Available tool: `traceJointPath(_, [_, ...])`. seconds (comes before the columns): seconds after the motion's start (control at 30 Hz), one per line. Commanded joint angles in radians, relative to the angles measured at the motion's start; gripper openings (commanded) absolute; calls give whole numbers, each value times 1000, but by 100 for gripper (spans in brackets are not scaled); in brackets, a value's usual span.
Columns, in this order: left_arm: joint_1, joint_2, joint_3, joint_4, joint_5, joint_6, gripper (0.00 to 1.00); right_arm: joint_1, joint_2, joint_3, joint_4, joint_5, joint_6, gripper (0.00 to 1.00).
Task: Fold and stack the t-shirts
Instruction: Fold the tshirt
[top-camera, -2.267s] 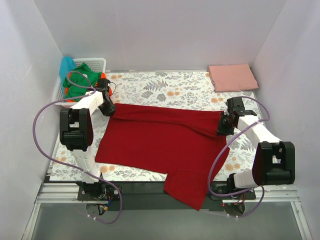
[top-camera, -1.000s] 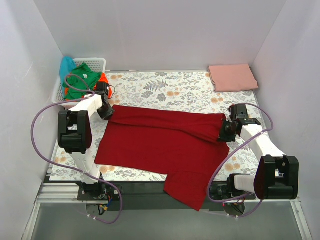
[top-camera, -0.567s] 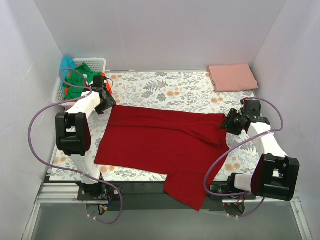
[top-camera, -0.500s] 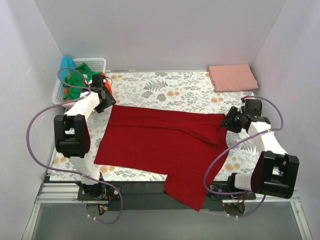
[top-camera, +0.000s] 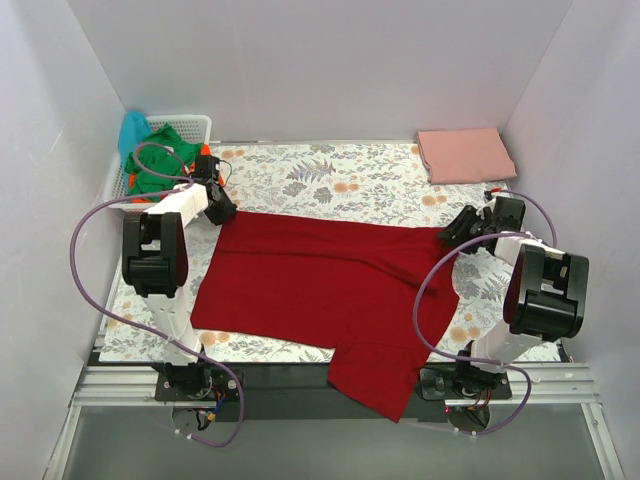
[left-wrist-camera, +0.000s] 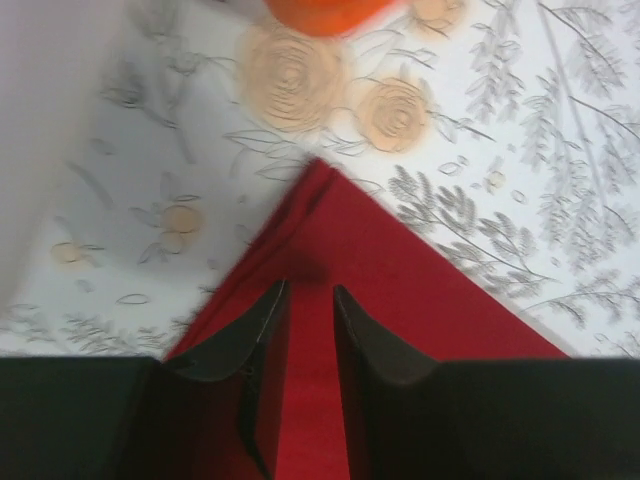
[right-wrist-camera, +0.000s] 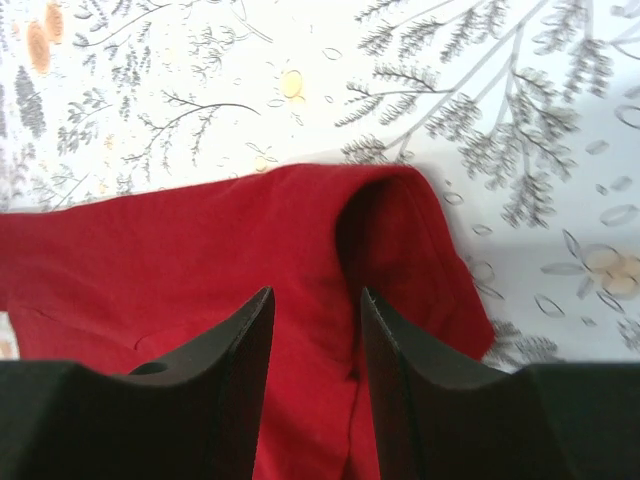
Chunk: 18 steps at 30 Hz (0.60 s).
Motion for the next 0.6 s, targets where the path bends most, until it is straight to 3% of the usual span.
traceJointPath(0.0, [5,13,46,20,24,-1,22,-5,37,44,127,-90,20,47])
traceJointPath(0.27, [5,59,14,36,15,-13,16,-17,95,37,165,-87,26,43])
traceJointPath(0.37, [5,61,-1,37,11,-22,15,-39,103,27,174,-101,30,26])
traceJointPath(0.43, [5,64,-9,37,-5,-30,13,-57,89,14,174,-107,36,9])
traceJointPath(0.5, [5,73,-12,33,-14,-36,9,-68,67,-2,174,-101,37,1])
traceJointPath(0.57, [5,84,-6,19,-20,-50,8,-82,28,-26,176,-61,37,1])
